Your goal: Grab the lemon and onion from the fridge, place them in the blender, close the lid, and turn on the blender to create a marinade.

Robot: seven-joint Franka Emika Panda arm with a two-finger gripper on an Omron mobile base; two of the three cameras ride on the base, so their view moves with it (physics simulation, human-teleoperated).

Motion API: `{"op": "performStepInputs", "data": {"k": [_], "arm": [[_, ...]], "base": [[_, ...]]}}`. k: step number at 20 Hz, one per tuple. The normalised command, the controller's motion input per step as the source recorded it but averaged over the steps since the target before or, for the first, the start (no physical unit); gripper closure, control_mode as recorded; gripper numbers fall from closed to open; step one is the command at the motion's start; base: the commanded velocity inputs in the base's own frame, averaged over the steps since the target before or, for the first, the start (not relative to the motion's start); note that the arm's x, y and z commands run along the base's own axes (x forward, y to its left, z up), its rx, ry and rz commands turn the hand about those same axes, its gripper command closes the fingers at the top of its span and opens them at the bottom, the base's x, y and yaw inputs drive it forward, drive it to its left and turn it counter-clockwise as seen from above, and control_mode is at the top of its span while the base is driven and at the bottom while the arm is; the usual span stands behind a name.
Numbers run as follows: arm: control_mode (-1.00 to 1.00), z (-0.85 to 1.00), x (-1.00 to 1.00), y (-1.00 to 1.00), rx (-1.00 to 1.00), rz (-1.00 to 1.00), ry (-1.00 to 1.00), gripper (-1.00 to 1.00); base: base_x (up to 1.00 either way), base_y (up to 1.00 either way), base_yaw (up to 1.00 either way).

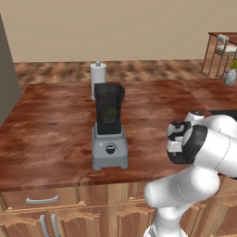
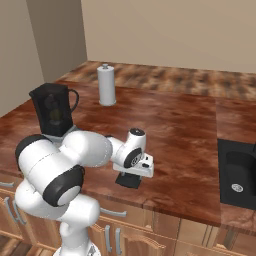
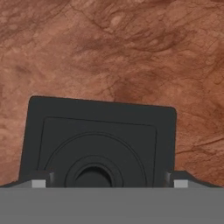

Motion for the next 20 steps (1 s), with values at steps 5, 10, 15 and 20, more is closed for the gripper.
{"op": "performStepInputs", "data": {"k": [5,10,15,20], "arm": [[-1.0,-0.34,0.05,0.14,0.0,0.0,0.0,1.0],[-1.0,-0.39,0.0,0.17,0.0,0.0,0.0,1.0],[-1.0,-0.4,-0.03,0.07,0.0,0.0,0.0,1.0],[-1.0,-0.24,-0.3,0.12,0.0,0.0,0.0,1.0]], "base": [[0.0,0.0,0.0],[0.0,0.0,0.0],[0.0,0.0,0.0],[0.0,0.0,0.0]]}}
